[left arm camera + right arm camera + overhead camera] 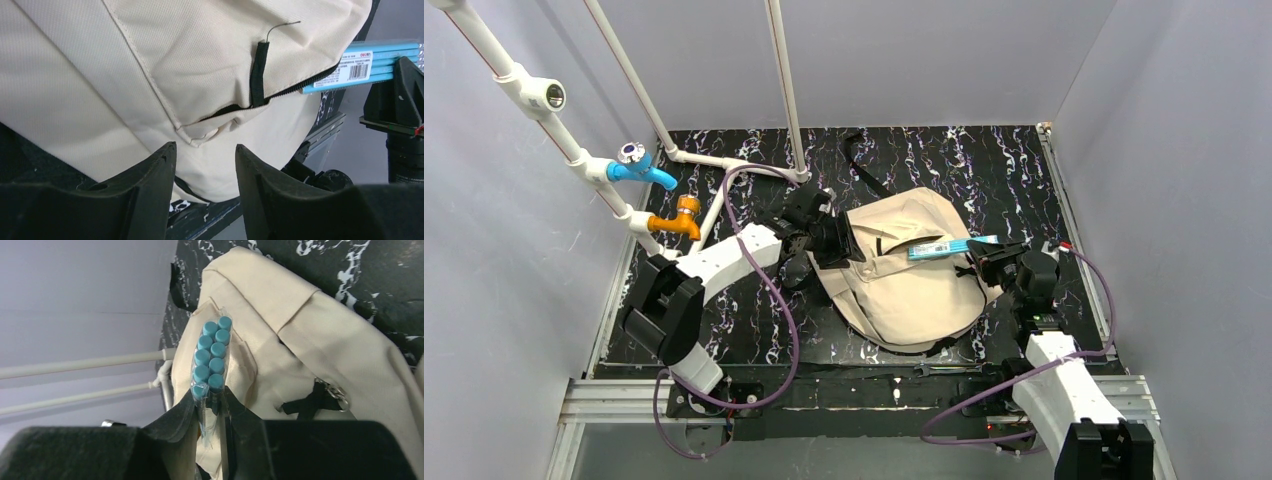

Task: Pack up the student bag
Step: Place the stationery in the student bag.

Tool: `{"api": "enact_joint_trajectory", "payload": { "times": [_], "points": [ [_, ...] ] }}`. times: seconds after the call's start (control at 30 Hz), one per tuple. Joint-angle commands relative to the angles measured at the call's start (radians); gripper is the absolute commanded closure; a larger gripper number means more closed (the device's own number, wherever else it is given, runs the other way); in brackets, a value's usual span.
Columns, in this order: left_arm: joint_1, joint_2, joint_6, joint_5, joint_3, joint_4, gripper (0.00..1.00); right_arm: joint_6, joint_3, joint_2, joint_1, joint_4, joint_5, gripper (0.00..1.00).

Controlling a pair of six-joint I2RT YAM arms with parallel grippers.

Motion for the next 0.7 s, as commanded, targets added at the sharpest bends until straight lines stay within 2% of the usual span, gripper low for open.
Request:
{"api": "enact_joint_trajectory", "payload": {
  "times": [0.0, 0.1, 0.37, 0.67],
  "points": [
    [-0.003, 0.019, -0.017, -0.028, -0.047, 0.073, 0.56, 0.062, -0.036, 0.036, 0.002, 0.282, -0.067, 0.99],
    [-0.006, 0.031, -0.019, -0.030, -0.072, 0.107, 0.56, 0.053, -0.024, 0.015, 0.001, 0.249, -0.036, 0.99],
    [-0.020, 0.038, -0.058, -0.040, -0.107, 0.154, 0.53, 0.109, -0.059, 0.194, 0.030, 0.533, -0.027, 0.99],
    [-0.049, 0.085, -0.101, -0.060, -0.109, 0.181, 0.53, 0.060, -0.043, 0.440, 0.256, 0.848, 0.135, 0.99]
  ]
}}
